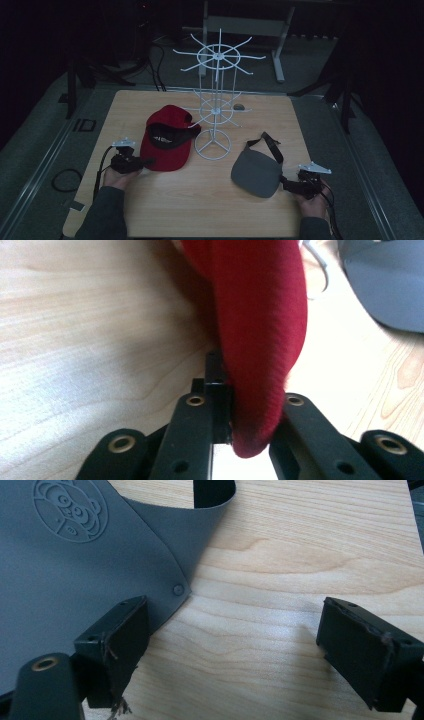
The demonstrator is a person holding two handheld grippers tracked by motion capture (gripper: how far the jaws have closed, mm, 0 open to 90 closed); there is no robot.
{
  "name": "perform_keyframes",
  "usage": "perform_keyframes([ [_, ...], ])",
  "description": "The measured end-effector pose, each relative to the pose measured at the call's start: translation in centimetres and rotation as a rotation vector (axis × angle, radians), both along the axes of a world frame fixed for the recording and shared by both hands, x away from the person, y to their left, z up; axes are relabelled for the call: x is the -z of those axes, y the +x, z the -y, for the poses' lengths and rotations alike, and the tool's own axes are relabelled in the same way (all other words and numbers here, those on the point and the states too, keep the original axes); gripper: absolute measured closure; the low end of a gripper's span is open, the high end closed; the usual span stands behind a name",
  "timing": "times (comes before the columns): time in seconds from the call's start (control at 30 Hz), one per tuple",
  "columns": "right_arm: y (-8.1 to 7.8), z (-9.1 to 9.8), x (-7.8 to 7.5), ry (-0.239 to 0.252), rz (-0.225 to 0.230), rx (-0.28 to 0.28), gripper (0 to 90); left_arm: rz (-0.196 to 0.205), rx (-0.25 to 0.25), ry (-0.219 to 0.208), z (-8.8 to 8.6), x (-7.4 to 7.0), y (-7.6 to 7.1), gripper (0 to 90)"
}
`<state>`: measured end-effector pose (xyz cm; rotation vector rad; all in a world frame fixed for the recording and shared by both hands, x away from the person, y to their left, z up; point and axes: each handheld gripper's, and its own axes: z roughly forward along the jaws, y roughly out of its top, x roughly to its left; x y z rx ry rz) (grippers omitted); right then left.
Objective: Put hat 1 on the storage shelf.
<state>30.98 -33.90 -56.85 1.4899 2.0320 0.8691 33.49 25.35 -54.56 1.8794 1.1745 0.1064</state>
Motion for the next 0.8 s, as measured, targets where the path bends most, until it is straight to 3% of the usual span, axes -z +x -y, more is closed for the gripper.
perform_keyframes([
  [0.17, 0.0, 0.0, 0.0, 0.0, 0.0, 0.0, 13.4, 0.053, -0.021, 0.002, -0.1, -0.2, -0.4, 85.9],
  [0.3, 0.0, 0.0, 0.0, 0.0, 0.0, 0.0, 13.4, 0.107, -0.06, 0.034, -0.5, -0.7, -0.7, 86.1],
  [0.43, 0.0, 0.0, 0.0, 0.001, 0.0, 0.0, 13.4, 0.146, -0.098, 0.022, -1.1, -1.5, -1.0, 86.1],
  [0.8, 0.0, 0.0, 0.0, 0.0, 0.0, 0.0, 13.4, 0.216, -0.147, 0.044, -2.0, -3.9, -1.1, 86.0],
])
